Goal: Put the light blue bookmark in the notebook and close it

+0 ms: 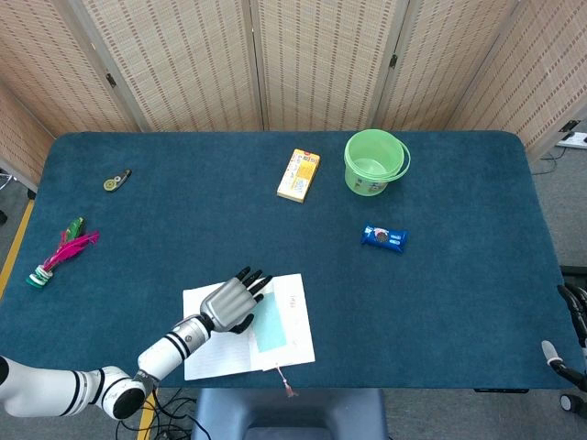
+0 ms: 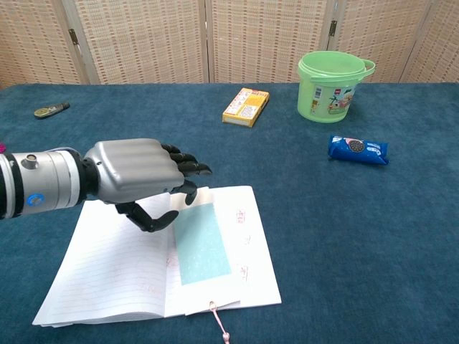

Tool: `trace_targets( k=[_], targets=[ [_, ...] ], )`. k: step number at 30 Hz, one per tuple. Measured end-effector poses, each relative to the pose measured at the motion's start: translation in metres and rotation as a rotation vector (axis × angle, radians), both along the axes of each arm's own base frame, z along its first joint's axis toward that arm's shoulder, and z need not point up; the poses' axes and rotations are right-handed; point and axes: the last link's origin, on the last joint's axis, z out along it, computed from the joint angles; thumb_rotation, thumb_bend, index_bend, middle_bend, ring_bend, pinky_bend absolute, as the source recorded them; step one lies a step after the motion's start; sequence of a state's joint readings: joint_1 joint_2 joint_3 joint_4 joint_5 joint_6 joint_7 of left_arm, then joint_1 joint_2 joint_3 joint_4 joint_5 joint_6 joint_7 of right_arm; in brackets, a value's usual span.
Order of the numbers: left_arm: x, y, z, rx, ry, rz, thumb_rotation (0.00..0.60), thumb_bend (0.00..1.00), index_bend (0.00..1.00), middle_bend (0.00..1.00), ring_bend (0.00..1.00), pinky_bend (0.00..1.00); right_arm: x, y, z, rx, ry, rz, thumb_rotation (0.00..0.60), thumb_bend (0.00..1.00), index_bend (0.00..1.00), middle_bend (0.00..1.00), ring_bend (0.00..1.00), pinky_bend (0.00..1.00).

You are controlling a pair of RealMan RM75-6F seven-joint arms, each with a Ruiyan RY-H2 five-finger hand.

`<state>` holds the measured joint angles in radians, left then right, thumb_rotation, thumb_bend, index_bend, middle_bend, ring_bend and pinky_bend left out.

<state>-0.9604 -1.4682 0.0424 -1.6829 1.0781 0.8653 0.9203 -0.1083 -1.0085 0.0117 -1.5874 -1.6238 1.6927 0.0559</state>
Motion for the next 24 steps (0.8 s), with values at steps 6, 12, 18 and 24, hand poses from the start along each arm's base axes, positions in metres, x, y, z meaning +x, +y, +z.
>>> trace_targets(
  k=[6, 12, 18, 24],
  targets=[
    [0.009, -0.023, 0.004, -0.062, -0.047, -0.077, 0.266, 0.6, 0.3, 0.0, 0.0, 0.15, 0.0, -0.002, -0.002, 0.008, -0.001, 0.003, 0.6, 0.25, 0.06, 0.11, 0.05, 0.07],
    [0.016, -0.047, 0.003, -0.136, -0.084, -0.151, 0.264, 0.6, 0.3, 0.0, 0.0, 0.15, 0.0, -0.003, -0.003, 0.01, -0.001, 0.002, 0.6, 0.25, 0.07, 0.11, 0.05, 0.07],
    [0.018, -0.055, -0.012, -0.181, -0.082, -0.149, 0.264, 0.6, 0.29, 0.0, 0.0, 0.15, -0.001, -0.003, -0.003, 0.01, -0.003, -0.002, 0.6, 0.25, 0.07, 0.11, 0.05, 0.07],
    [0.018, -0.058, -0.024, -0.194, -0.059, -0.144, 0.265, 0.6, 0.29, 0.0, 0.0, 0.15, -0.003, -0.002, -0.003, 0.01, -0.004, -0.007, 0.6, 0.25, 0.06, 0.11, 0.05, 0.07]
  ],
)
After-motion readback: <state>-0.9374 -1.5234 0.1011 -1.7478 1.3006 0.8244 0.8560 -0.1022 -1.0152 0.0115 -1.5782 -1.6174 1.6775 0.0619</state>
